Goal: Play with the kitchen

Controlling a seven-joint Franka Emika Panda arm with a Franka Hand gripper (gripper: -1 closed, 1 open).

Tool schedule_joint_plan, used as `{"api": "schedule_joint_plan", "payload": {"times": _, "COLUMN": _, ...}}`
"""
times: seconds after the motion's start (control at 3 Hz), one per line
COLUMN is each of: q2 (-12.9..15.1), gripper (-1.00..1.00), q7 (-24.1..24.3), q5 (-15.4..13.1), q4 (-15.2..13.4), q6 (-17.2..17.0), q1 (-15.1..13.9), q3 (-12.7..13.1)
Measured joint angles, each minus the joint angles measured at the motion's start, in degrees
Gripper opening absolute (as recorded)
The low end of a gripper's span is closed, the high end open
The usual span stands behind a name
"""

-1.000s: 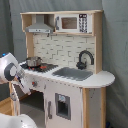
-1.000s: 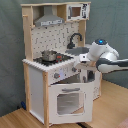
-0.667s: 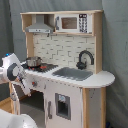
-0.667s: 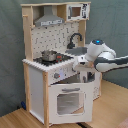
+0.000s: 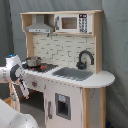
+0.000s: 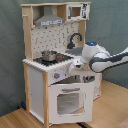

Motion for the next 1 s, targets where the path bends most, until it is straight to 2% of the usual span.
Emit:
{"api": "schedule_joint_plan", "payload": {"times": 0.33, "q2": 3.3, "gripper": 1.0, "q7": -0.3, "q5": 0.0, "q4": 1.6, "q6": 0.8, "q1": -3.6, "q3": 4.2}}
{"api": "schedule_joint_plan", "payload": {"times": 1.0, "q2": 7.1, "gripper": 1.0, "q7": -1.7, "q5": 0.3, "q4": 3.2, "q6": 0.9, "q1": -10.2, "q3": 11.9}}
